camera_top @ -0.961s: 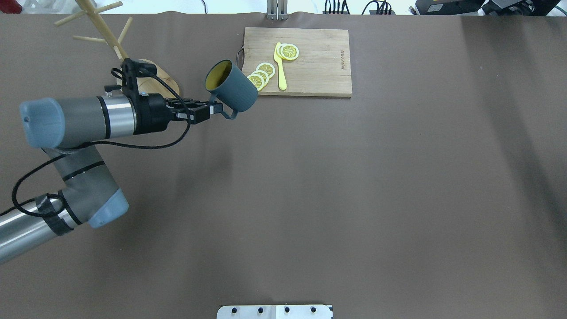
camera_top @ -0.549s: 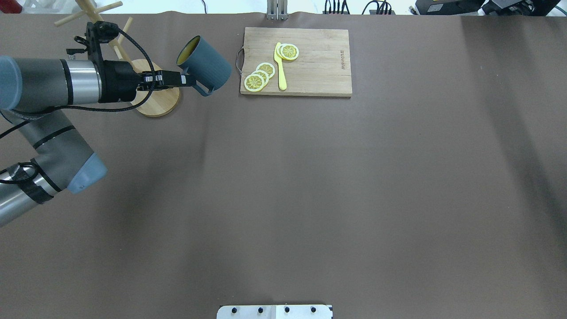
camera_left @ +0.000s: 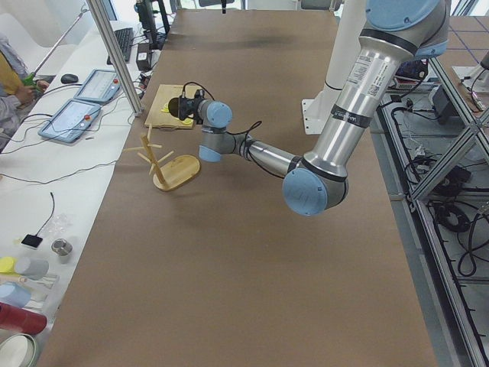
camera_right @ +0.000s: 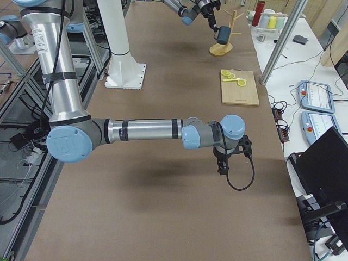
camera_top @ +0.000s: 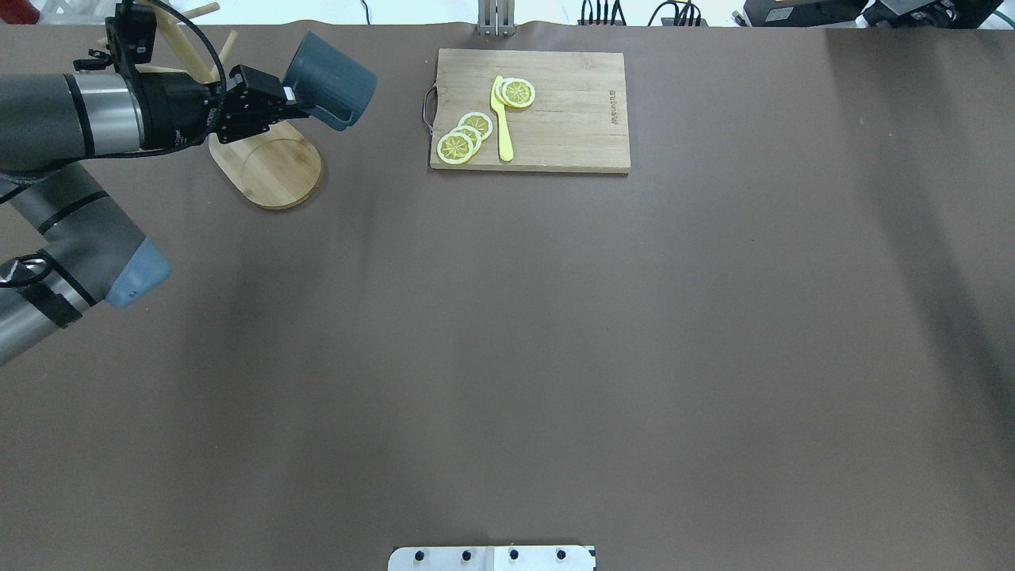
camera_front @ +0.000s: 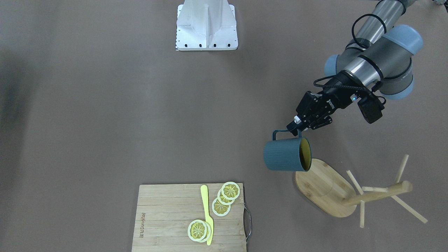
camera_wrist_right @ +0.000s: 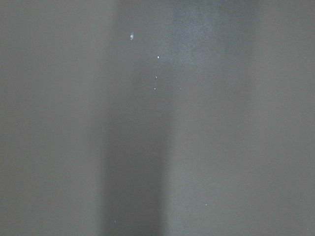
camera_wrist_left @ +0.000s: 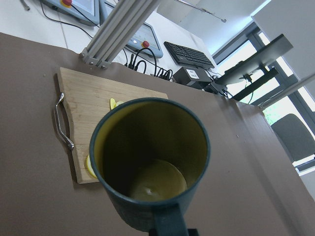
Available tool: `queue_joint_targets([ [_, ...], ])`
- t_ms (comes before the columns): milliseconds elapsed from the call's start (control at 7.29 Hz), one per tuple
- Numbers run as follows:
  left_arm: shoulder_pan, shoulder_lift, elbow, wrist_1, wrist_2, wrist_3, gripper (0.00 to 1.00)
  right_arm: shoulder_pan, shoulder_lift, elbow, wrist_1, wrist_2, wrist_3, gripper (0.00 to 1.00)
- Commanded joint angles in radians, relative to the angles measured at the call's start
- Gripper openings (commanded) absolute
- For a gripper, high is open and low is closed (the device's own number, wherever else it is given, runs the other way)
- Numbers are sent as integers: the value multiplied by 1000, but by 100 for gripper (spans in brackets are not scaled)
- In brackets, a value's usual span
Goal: Hang cup on storage rack
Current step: 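Lower the mug handle onto a mug-tree peg with the left gripper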
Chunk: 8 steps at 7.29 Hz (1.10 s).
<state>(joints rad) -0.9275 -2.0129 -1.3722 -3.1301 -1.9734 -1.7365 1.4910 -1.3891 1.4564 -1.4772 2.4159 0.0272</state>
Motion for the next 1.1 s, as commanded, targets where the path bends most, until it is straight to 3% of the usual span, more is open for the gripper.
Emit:
queue_joint_targets([
  [0,-10,-50,70,-68,81,-241,0,0,-2,22,-8,0,2,100],
  [137,-16,-58,77,-83,132,-361,0,0,-2,24,-9,0,2,100],
  [412,-14,-75,212,-288,224,-554,0,0,-2,28,-9,2,2,100],
  [961,-14,-84,286,-402,359,-739,0,0,-7,59,-12,8,28,100],
])
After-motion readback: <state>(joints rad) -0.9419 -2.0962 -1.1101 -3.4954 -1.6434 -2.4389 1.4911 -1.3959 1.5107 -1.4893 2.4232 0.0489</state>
